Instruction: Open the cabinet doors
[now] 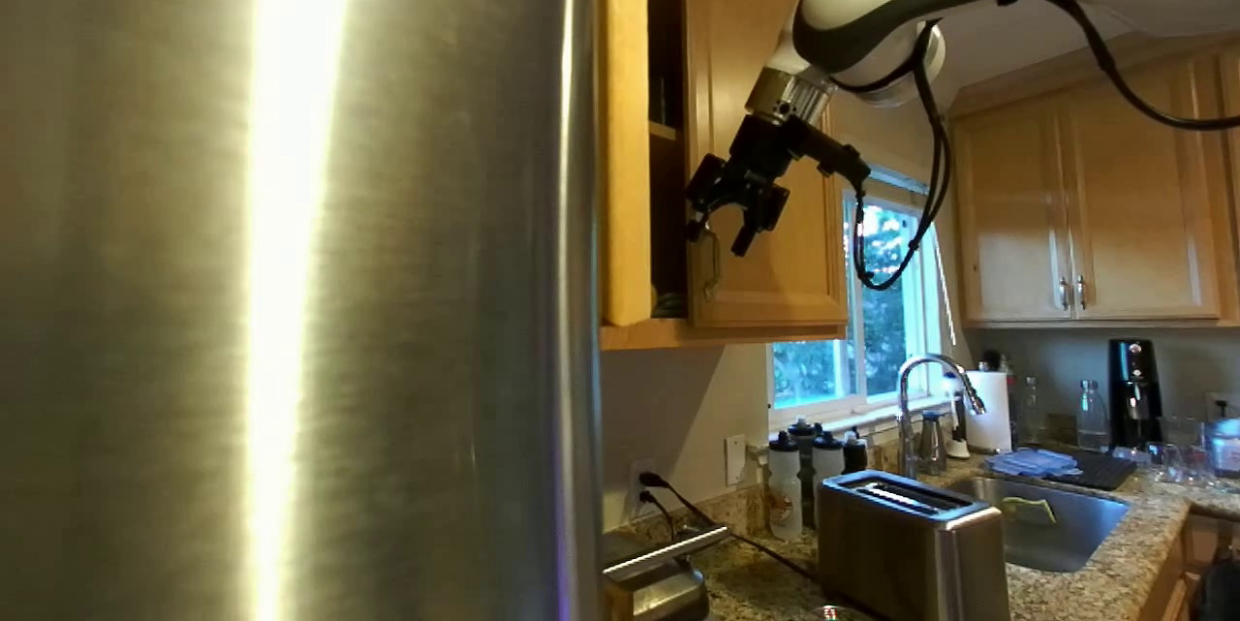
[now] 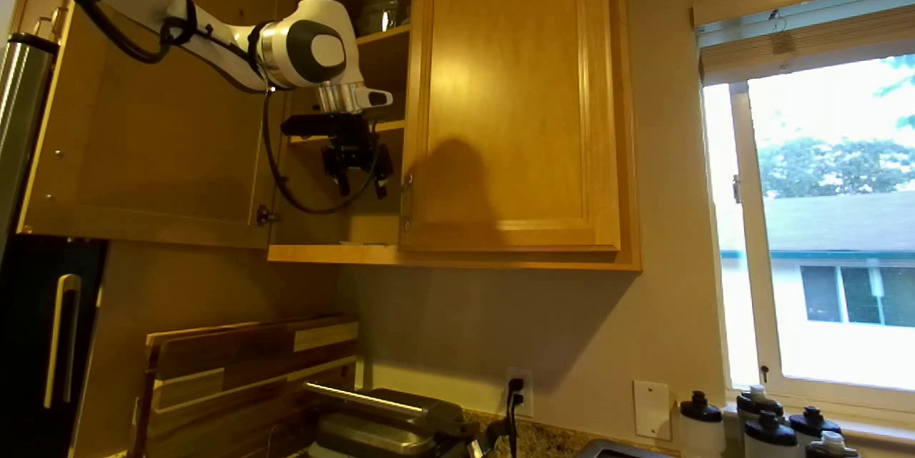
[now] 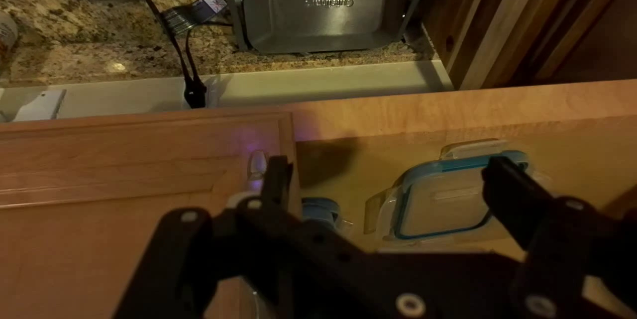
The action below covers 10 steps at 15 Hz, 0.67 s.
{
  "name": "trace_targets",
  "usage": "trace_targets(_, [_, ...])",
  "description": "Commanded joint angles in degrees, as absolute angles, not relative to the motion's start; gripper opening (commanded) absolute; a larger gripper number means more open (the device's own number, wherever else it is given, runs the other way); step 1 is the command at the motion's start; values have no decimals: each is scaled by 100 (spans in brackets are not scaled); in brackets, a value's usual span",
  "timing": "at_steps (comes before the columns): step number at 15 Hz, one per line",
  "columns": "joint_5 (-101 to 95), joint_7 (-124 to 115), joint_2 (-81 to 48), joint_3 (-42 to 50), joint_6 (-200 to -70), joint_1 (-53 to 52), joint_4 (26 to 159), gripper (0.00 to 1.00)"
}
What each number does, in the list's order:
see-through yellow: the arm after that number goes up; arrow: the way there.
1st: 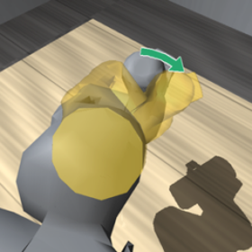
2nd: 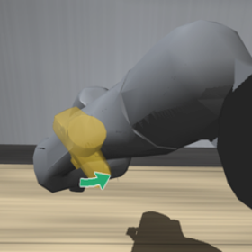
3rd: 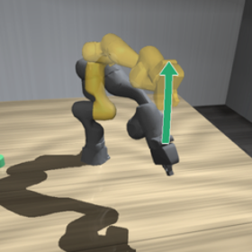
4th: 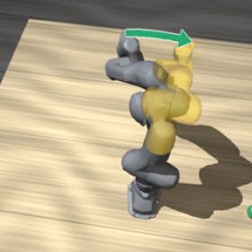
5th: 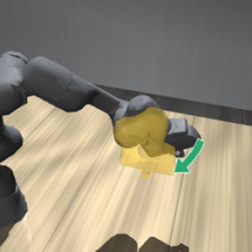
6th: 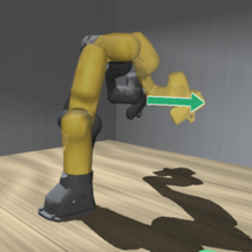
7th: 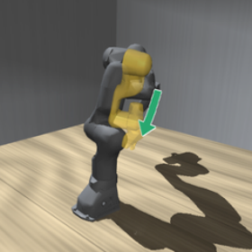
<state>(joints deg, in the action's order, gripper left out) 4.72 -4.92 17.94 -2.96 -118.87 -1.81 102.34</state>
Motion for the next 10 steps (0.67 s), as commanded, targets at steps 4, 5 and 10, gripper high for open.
trace_targets(4, [-205,-437,1783,-272,-12504,-10,10293,100])
trace_targets(5, [-333,-468,1753,-283,-12582,13,10279,100])
trace_targets(10, [-813,-232,1528,-285,-13006,-3,10278,100])
